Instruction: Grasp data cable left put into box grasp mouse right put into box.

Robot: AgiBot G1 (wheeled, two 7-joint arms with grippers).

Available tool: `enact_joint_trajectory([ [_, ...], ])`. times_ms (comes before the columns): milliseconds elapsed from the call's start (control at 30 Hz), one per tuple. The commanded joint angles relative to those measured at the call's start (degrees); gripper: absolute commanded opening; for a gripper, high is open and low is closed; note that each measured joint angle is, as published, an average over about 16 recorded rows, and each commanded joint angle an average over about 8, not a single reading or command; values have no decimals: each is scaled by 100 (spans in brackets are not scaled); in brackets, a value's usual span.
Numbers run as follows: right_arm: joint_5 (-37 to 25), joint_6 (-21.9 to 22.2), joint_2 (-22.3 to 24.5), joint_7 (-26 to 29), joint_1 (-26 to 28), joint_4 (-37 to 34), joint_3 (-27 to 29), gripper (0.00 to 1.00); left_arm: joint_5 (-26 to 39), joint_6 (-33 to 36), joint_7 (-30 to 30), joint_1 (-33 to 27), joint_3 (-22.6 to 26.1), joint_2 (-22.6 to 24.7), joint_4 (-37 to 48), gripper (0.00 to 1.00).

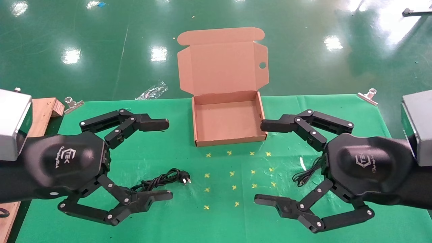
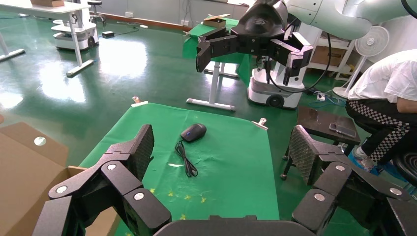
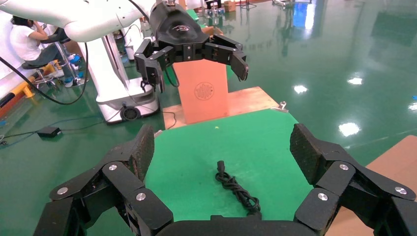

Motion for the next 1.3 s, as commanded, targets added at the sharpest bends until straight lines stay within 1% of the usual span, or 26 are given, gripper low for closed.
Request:
enact_joint_trajectory([
  [33,-1,1,-1,0,1,-1,-1,100,5,-2,-2,-1,2,1,0,100],
  [267,1,0,-2,-4,-4,-5,0,100,67,3,14,11,27,-10,-7,100],
  [333,-57,5,28,-10,-27,-15,-17,100,243,-8,60,15,83,-33,-47,100],
  [400,-178,37,82,7,-56,-15,-55,100,552,-48,129,10,176,-66,-118,100],
  [500,-518,150,226,80,-141,6,-161,100,1266,-165,291,-30,385,-104,-255,100],
  [667,-1101,464,506,282,-367,104,-331,100,2750,-553,570,-165,816,6,-392,100],
  [833,-1236,708,673,394,-615,247,-343,100,4037,-1037,597,-233,1227,326,-411,100],
  [1033,-1131,869,786,415,-877,343,-277,100,5249,-1610,191,-232,1632,819,-399,100],
  [1300,-921,1044,1051,358,-1348,392,-141,100,6803,-2122,-668,-281,2040,1372,-395,100],
])
